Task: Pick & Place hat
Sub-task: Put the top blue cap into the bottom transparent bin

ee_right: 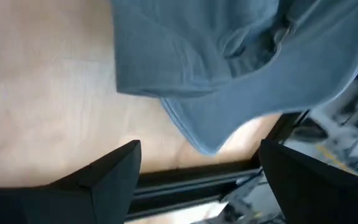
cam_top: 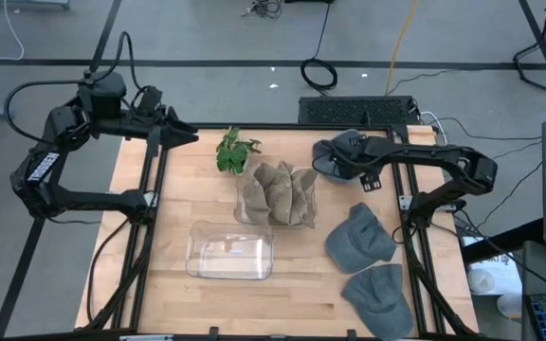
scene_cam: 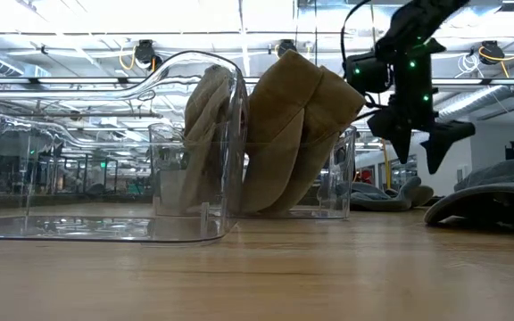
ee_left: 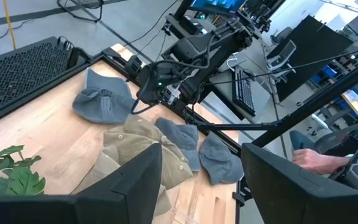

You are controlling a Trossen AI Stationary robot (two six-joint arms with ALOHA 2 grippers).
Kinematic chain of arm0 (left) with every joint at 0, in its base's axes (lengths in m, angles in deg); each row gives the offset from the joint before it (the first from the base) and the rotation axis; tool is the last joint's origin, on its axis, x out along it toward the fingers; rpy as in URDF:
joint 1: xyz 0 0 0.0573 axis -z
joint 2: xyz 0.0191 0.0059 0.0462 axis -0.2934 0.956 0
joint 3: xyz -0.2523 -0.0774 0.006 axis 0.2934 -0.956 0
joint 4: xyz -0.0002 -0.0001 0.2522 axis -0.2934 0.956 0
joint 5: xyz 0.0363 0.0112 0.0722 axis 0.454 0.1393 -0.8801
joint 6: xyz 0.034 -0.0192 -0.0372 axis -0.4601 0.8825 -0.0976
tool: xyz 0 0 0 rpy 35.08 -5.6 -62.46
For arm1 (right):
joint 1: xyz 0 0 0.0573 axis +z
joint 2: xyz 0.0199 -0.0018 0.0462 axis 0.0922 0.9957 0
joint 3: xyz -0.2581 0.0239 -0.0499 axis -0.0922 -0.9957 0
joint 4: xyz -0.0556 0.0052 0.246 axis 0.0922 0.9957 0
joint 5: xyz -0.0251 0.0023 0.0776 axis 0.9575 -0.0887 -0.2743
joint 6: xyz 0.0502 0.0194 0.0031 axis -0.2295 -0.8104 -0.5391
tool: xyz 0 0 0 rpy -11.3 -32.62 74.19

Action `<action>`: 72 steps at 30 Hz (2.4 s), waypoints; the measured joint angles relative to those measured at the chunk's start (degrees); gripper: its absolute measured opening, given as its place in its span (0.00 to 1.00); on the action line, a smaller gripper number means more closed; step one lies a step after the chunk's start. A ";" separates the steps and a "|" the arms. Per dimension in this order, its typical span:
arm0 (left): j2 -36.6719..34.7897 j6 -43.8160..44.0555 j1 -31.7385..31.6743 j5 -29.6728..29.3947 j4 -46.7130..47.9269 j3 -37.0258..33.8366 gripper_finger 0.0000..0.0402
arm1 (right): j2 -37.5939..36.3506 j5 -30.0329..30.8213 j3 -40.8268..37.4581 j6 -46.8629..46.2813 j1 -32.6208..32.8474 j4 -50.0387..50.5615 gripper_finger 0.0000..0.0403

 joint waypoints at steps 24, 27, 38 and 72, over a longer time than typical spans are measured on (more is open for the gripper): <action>0.22 4.80 -0.02 -3.19 0.02 0.00 0.57 | -8.64 -5.59 -22.26 26.91 -11.82 -40.68 0.75; 0.22 5.31 -0.04 -3.23 0.02 0.00 0.57 | -8.63 -5.57 -22.46 27.50 -12.07 -41.22 0.66; 0.22 5.37 -0.04 -3.25 0.00 0.00 0.57 | -9.18 -0.90 -22.46 25.24 -11.89 -40.94 0.06; 0.22 -6.90 -0.07 -3.10 -10.78 0.02 0.57 | -33.89 15.67 -11.75 10.49 -0.50 -68.62 0.00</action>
